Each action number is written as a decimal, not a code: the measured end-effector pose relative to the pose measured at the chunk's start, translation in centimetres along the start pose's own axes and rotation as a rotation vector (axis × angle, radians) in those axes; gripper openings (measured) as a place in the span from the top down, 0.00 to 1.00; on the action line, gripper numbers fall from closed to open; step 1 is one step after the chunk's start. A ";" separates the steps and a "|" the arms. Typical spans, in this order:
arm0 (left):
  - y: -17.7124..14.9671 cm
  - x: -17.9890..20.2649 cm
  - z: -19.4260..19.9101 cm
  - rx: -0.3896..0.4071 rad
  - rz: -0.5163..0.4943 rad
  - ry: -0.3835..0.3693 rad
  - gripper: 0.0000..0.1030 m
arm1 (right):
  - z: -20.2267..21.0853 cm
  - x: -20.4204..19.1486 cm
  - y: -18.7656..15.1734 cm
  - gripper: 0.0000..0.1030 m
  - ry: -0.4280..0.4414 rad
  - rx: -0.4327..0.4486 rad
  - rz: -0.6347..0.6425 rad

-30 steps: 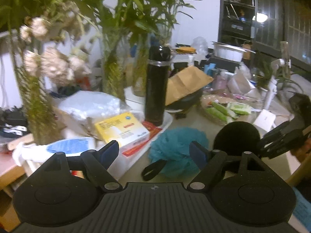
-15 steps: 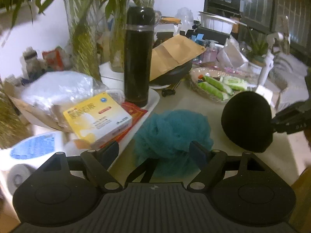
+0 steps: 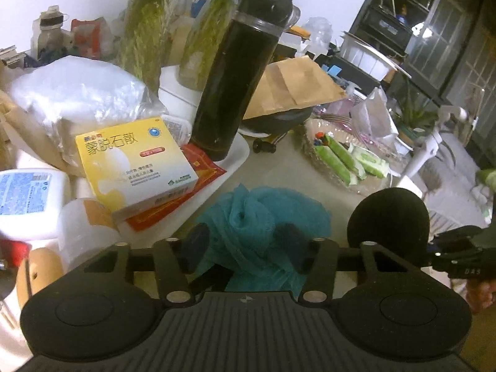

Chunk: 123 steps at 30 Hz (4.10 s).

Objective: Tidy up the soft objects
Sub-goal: 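Grasp the teal mesh bath pouf with the left tool while the right tool holds the black pad, then carry the pouf into the box and open the left tool while the right tool holds the pad, then lower the black pad into the box and open the right tool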

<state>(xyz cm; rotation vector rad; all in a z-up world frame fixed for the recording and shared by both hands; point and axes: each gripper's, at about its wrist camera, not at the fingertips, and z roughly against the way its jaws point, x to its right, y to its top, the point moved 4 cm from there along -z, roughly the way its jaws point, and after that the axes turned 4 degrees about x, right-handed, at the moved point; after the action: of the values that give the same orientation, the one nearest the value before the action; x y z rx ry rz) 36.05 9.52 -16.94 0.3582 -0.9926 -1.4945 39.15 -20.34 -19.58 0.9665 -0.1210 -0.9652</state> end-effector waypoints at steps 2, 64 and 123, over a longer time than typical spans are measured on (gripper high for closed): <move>0.0 0.3 -0.4 -0.010 -0.016 0.000 0.82 | 0.2 0.1 0.1 0.89 -0.005 0.007 0.001; -1.3 20.5 25.2 0.194 -0.412 -0.069 0.95 | 24.0 -16.4 0.0 0.89 -0.142 0.251 0.288; -9.1 17.3 29.5 0.127 -0.192 0.141 0.12 | 28.0 -21.1 -6.5 0.00 -0.108 0.216 0.075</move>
<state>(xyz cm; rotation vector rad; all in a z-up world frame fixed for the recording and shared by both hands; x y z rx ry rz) 5.04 3.37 -0.95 0.6573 -0.9636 -1.5578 8.78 -24.00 -1.17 1.0991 -0.3561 -0.9484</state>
